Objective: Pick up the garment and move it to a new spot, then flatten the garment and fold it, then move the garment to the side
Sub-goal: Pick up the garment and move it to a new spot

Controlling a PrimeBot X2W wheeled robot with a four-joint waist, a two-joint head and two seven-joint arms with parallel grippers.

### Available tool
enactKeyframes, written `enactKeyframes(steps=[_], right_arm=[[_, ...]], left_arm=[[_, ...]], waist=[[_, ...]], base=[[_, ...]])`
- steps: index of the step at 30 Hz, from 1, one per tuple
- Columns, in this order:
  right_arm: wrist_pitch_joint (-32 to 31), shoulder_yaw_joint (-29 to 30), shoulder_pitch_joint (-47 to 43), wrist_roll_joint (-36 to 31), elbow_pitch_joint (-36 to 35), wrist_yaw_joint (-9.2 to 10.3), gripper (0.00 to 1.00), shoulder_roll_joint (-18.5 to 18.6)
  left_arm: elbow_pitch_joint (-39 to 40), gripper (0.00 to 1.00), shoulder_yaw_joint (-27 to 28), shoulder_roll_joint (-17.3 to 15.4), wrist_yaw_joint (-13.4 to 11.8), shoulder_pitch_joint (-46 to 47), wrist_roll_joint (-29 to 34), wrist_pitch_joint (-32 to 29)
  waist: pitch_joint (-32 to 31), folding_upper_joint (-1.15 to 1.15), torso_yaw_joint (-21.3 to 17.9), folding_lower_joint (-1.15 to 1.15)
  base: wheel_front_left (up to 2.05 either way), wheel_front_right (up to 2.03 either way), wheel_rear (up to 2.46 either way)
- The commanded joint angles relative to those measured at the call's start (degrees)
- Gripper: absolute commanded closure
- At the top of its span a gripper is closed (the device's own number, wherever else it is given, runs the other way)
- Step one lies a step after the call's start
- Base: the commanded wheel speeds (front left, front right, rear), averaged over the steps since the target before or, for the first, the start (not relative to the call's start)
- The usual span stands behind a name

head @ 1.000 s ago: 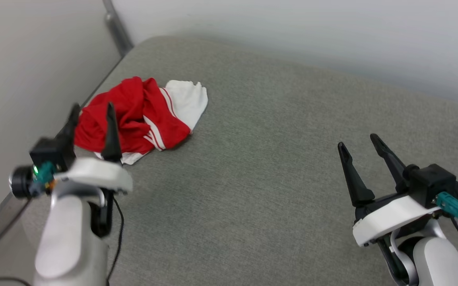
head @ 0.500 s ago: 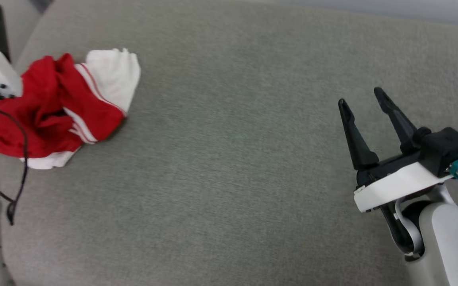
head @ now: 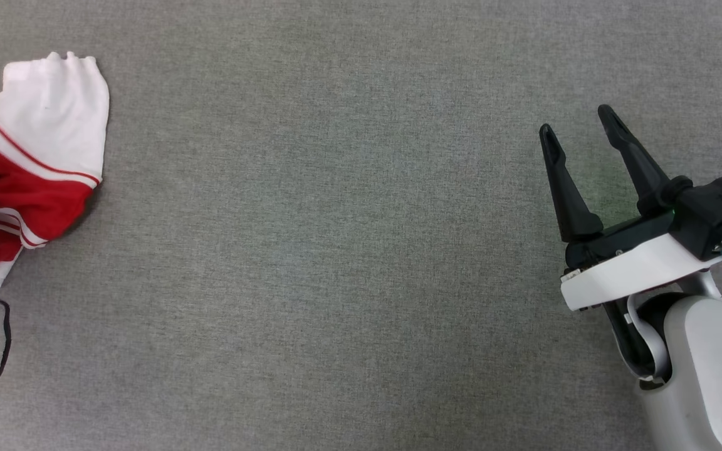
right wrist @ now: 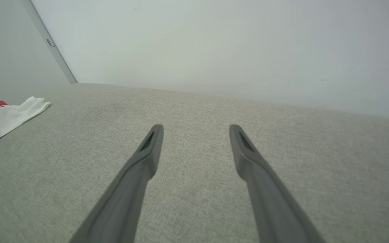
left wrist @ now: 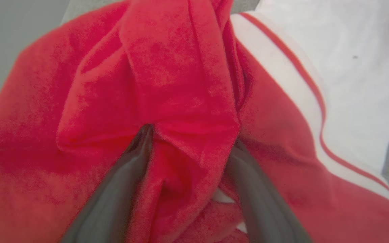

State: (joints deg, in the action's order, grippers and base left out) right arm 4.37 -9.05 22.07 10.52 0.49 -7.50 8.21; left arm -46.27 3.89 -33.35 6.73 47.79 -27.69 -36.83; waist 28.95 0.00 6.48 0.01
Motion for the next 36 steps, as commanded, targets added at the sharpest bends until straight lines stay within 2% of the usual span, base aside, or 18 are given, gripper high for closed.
enactKeyframes(steps=[1, 3, 4, 5, 7, 14, 17, 22, 30, 36], right_arm=[[0.24, -0.04, 0.91, -0.08, -0.14, 0.02, 0.0, -0.02], [0.26, 0.08, 1.24, 0.11, -0.04, 0.02, 0.0, 0.14], [0.33, 0.13, 1.37, 0.16, 0.06, 0.02, 0.0, 0.13], [0.39, 0.16, 1.49, 0.18, 0.18, 0.02, 0.0, 0.09], [0.69, 0.04, 1.79, 0.35, 0.23, 0.02, 0.0, -0.07], [1.05, 0.13, 0.75, 0.59, 1.29, 0.02, 0.0, 0.01], [1.3, 0.59, -0.17, 0.75, 1.89, 0.02, 0.0, -0.25], [2.01, 1.48, -1.67, 1.02, 3.18, 0.02, 0.0, -0.63], [2.54, 3.27, -5.21, 1.42, 4.46, 0.02, 0.0, -2.09], [1.85, 5.02, -8.43, 1.09, 4.04, 0.02, 0.0, -3.03]], left_arm=[[-0.89, 0.0, 0.0, -0.51, -0.71, -0.95, 0.19, -1.76], [-2.02, 0.0, 0.64, -0.05, -2.33, -1.66, -0.79, -4.38], [-2.38, 0.11, 0.85, 0.31, -3.06, -2.03, -1.2, -5.68], [-2.45, 0.62, 0.88, 0.41, -3.48, -2.4, -1.42, -6.74], [-1.62, 1.0, 1.64, 0.64, -4.43, -2.75, -2.21, -6.78], [3.6, 1.0, 2.22, -0.26, -6.51, -2.37, -0.59, 1.13], [6.02, 1.0, 2.16, -0.89, -7.87, -1.69, 1.41, 7.81], [7.95, 1.0, 1.79, -0.19, -8.92, 0.02, 3.72, 19.35], [8.03, 1.0, -1.02, 1.64, -7.09, 4.28, 6.81, 34.72], [8.25, 1.0, -3.35, 5.44, -6.55, 5.68, 7.48, 40.97]], waist=[[0.17, 0.0, -0.15, -0.01], [0.28, 0.0, -0.18, -0.01], [0.27, 0.0, -0.17, -0.01], [0.22, 0.0, -0.19, -0.01], [0.1, 0.0, -0.2, -0.01], [-1.72, 0.0, -0.2, -0.01], [-3.54, 0.0, 0.0, -0.01], [-8.1, 0.0, 0.15, -0.01], [-16.3, 0.0, -0.66, -0.01], [-20.8, 0.0, -2.9, -0.01]], base=[[0.0, 0.0, 0.0], [0.0, 0.0, 0.0], [0.0, 0.0, 0.0], [0.0, 0.0, 0.0], [0.0, 0.0, 0.0], [0.0, 0.0, 0.0], [0.0, 0.0, 0.0], [0.0, 0.0, 0.0], [0.0, 0.0, 0.0], [0.0, 0.0, 0.0]])
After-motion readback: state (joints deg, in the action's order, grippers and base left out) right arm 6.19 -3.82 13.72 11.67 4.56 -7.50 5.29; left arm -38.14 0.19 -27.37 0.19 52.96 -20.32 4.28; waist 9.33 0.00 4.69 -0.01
